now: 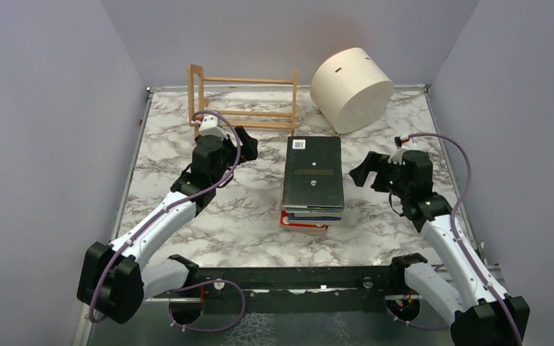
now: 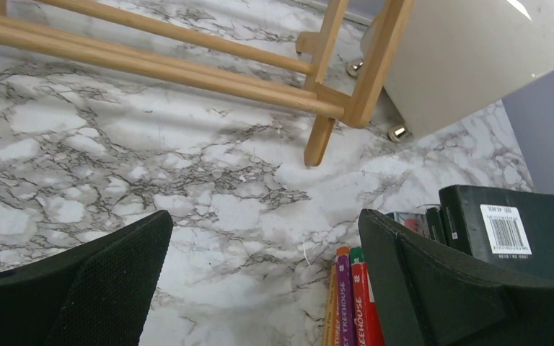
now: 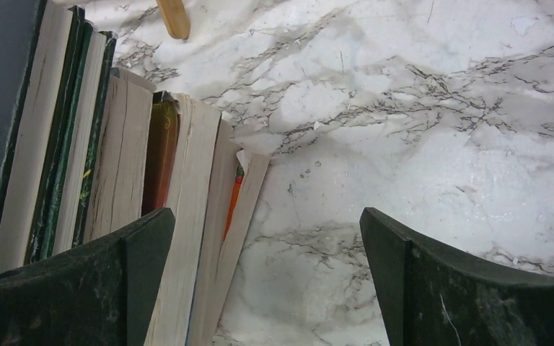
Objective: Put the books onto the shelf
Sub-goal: Pick up the book from the center of the board.
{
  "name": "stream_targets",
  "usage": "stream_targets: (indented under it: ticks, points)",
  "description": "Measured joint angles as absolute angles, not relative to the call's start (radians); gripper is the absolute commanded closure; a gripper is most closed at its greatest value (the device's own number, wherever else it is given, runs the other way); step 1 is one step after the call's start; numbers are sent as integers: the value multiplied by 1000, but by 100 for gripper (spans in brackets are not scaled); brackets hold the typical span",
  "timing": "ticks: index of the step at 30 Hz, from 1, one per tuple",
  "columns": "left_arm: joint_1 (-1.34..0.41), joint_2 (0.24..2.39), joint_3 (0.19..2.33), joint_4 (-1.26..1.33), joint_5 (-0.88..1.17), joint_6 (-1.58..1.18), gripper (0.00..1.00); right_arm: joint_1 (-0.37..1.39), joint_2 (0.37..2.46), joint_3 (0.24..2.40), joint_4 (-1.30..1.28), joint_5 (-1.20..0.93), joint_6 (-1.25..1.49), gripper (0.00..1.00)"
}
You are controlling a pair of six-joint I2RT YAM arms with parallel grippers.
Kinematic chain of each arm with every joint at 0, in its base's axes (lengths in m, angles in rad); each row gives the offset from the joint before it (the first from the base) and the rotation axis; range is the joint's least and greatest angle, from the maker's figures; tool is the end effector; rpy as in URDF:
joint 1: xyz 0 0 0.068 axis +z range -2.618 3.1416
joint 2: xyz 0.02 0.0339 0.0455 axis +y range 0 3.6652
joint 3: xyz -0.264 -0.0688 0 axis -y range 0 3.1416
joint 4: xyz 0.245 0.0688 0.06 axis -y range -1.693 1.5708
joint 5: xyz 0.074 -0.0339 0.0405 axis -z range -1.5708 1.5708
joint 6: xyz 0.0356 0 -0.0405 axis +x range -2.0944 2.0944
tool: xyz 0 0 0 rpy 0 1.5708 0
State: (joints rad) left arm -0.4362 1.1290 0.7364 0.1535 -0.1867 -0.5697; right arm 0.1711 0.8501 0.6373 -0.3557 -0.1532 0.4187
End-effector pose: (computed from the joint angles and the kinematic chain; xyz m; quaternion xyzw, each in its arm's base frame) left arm 0.2405 -0.1048 0.2880 -0.1097 0.7774 -0.2322 0.5742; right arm 0.1862 0.0377 0.2600 0.0715 0.8723 0.2034 0.4388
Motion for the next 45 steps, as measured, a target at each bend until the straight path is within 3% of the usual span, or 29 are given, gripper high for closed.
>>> stream_targets:
  ticks: [16, 31, 45]
  points:
    - [-504, 1187, 765, 81, -189, -554, 1, 171, 859, 630, -355, -147, 413, 0]
    - [-519, 1225, 819, 73, -110, -591, 12, 171, 794, 619, -355, -133, 414, 0]
    - [-540, 1182, 752, 256, 65, -821, 18, 171, 753, 613, -360, -127, 414, 0]
